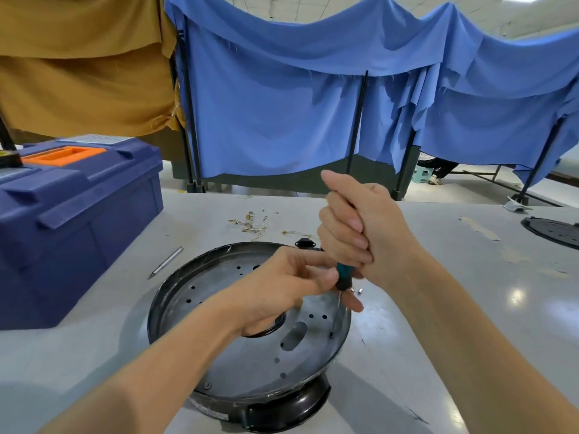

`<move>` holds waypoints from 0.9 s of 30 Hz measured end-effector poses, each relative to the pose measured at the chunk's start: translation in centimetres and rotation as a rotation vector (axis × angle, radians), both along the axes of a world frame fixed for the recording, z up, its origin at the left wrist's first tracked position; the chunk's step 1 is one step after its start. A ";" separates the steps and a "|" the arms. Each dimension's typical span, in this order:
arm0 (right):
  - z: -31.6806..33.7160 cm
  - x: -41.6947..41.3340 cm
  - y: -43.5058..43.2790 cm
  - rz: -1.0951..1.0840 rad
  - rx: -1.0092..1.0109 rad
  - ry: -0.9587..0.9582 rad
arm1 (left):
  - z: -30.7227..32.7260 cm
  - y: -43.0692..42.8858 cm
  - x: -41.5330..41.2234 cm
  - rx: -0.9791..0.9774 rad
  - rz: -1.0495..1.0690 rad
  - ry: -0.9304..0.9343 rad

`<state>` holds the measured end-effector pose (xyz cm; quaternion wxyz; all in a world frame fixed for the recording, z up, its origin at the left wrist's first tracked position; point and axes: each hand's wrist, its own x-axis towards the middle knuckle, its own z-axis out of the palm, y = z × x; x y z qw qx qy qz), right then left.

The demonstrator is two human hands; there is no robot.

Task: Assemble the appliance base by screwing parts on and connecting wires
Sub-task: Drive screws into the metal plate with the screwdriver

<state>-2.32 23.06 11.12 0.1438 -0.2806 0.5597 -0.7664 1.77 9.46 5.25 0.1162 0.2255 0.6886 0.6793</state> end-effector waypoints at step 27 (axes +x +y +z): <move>0.4 -0.6 0.3 0.185 0.118 -0.067 | -0.4 -0.2 -0.4 -0.097 0.019 -0.009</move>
